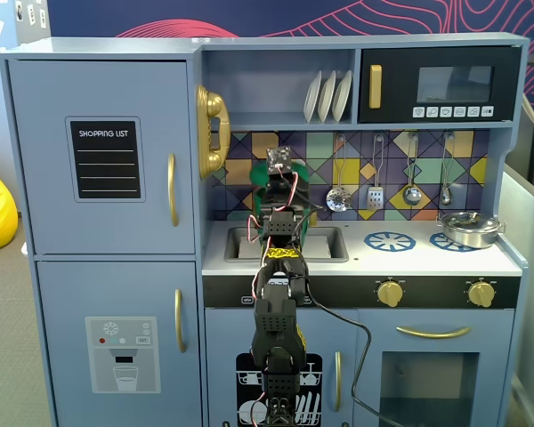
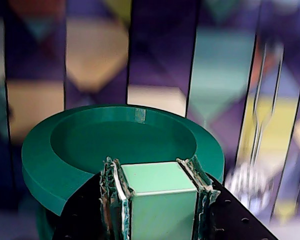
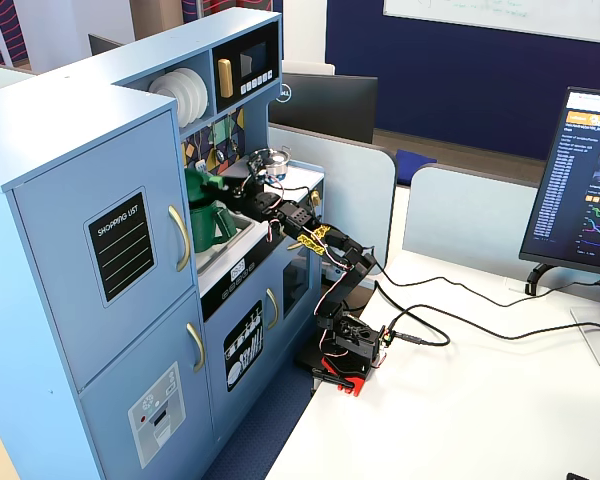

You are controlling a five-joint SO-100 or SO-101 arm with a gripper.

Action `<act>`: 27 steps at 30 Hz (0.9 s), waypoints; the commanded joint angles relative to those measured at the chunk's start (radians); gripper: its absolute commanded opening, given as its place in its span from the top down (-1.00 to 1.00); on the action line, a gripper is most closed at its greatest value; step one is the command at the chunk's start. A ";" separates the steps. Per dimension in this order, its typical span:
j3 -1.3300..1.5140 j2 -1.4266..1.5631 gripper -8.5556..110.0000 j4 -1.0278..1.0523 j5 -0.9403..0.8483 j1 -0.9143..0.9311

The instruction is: Take off the lid from the green recipient and place it on the counter

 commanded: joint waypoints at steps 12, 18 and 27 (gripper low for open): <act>-0.114 0.040 0.86 -0.008 0.052 0.508; 0.112 0.040 0.86 -0.189 0.054 0.568; 0.373 -0.072 0.86 -0.451 0.054 0.558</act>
